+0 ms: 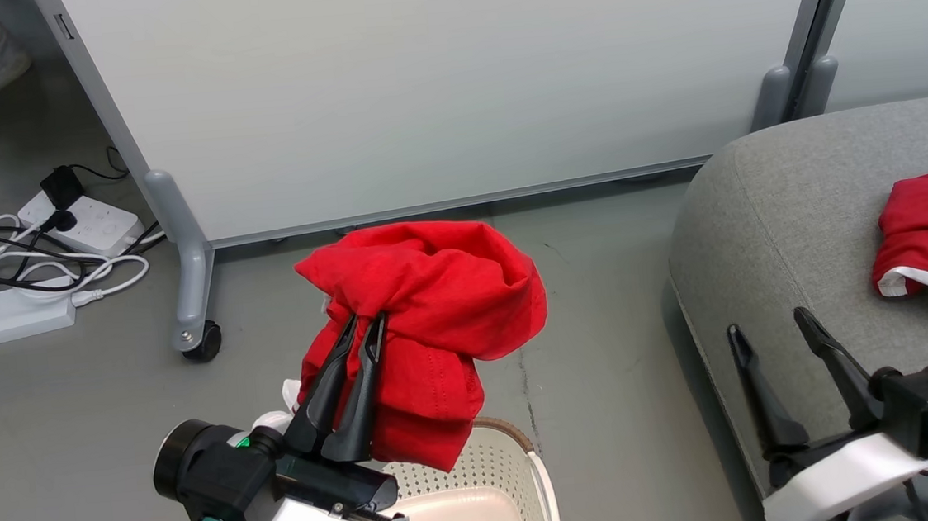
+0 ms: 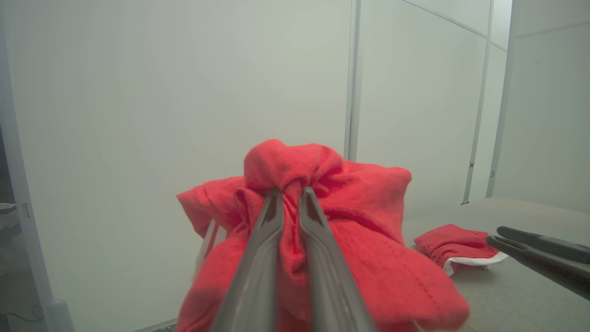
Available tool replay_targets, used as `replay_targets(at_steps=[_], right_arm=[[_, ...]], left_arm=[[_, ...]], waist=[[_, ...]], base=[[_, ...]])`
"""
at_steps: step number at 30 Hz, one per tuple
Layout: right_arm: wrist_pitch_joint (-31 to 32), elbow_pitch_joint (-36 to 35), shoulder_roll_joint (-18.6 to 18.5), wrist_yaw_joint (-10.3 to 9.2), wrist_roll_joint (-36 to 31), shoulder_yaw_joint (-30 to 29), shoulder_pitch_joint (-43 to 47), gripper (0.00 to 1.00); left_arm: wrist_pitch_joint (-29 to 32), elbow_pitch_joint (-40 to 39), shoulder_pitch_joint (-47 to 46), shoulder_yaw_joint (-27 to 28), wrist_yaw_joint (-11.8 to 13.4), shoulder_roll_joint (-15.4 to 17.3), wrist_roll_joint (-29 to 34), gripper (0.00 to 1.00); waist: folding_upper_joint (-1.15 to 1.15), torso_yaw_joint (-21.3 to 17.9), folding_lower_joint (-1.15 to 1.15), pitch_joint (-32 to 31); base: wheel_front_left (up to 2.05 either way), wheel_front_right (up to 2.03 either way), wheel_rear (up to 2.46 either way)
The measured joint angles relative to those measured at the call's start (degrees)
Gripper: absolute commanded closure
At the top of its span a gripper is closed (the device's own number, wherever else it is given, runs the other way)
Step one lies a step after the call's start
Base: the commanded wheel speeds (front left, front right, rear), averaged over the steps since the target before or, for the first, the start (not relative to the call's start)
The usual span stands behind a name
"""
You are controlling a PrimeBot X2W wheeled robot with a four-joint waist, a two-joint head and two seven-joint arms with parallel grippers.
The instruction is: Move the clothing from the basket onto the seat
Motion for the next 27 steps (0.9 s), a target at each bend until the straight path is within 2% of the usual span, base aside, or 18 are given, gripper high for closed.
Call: replay_targets(at_steps=[5,11,17,21,27], right_arm=[[-0.51,-1.83,-0.01,0.0,1.34,4.7,-2.1,0.0],[0.6,-3.23,-0.1,0.0,4.95,18.04,-6.53,0.0],[1.62,-1.67,-1.72,0.0,8.93,30.23,-11.43,0.0],[1.77,1.18,-2.81,0.0,10.35,34.76,-14.66,0.0],[1.54,7.11,-3.08,-0.01,11.11,37.96,-19.28,0.0]], left_arm=[[-0.14,-0.09,-0.19,-0.23,-0.01,0.12,-0.14,1.0],[-0.07,0.08,-1.35,-1.13,-0.46,0.12,-0.12,1.0],[-0.13,1.22,-2.8,-2.66,-1.13,-0.33,0.19,1.0],[-0.22,2.02,-3.87,-3.97,-1.89,-0.93,0.59,1.0],[-0.64,2.79,-4.52,-5.05,-2.29,-1.58,0.66,1.0]], waist=[[0.0,0.06,0.0,0.38],[0.0,0.89,0.0,1.18],[0.0,2.9,0.0,2.19],[0.0,4.43,0.0,2.83],[0.0,6.06,0.0,3.1]], base=[[0.0,0.0,0.0],[0.0,0.0,0.0],[0.0,0.0,0.0],[0.0,0.0,0.0],[0.0,0.0,0.0]])
